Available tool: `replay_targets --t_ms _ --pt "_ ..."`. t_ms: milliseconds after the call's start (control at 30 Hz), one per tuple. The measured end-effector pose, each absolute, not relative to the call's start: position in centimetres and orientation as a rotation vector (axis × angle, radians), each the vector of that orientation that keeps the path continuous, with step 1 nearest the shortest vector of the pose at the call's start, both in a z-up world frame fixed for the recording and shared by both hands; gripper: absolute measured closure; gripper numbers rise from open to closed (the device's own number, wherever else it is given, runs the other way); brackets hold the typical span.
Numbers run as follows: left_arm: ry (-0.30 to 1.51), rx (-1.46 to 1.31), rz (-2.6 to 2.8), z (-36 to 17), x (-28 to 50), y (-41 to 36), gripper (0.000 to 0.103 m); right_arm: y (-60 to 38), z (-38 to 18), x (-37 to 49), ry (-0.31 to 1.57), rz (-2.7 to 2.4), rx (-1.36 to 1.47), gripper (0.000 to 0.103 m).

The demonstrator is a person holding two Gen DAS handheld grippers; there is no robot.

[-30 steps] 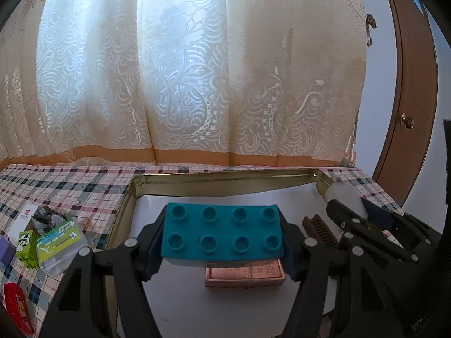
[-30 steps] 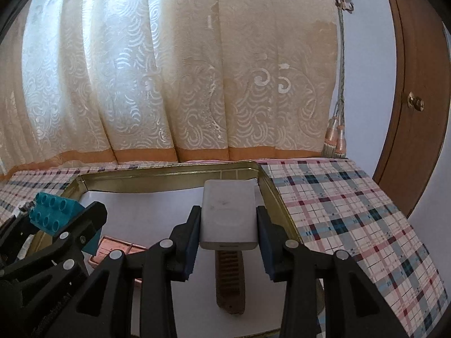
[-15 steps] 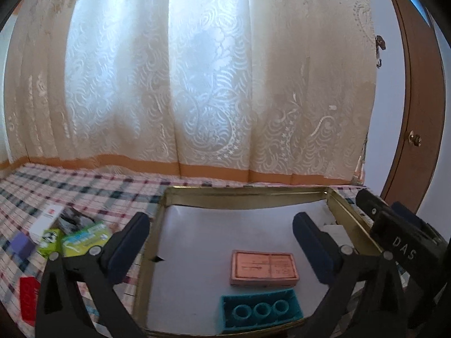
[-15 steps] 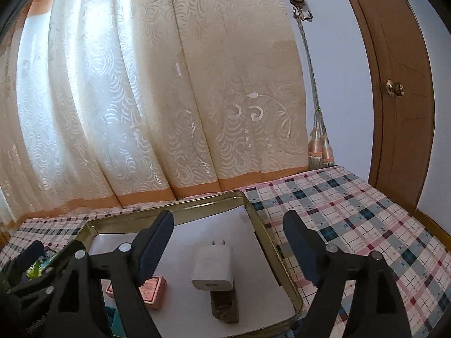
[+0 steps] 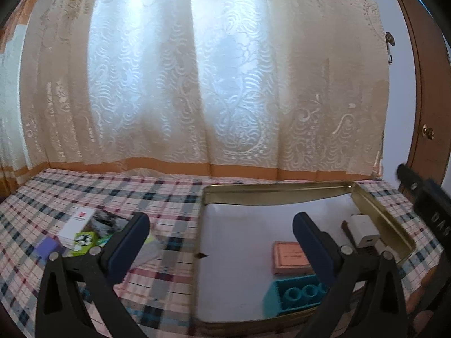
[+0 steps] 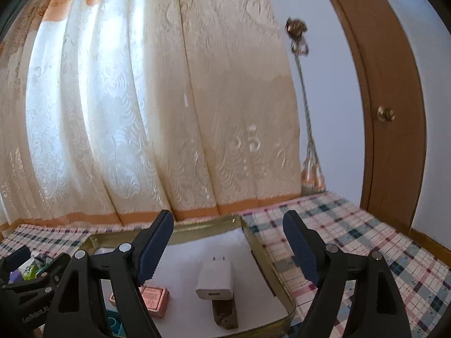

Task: Organize rigid objects
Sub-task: 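Withdraw both open tools from the tray toward the remaining objects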

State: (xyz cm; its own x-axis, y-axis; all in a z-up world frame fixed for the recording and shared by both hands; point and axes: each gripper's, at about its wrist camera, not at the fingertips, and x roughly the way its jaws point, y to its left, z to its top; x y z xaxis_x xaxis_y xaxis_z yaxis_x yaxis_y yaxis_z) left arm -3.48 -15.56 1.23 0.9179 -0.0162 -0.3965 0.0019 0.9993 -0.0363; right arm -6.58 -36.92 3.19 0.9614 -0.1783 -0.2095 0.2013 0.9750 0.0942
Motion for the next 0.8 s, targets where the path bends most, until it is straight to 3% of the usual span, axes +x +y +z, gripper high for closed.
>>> replay_targets --t_ms 167,800 --pt "0.392 -0.03 0.021 1.2 -4.1 -14.0 0.0 -36.0 3.5 -7.8 0.132 -0.218 0.072 0.021" --pt "0.392 -0.034 0.026 0.9 -6.2 -9.5 0.0 -33.2 3.1 -9.3 0.154 -0.226 0.062 0.021"
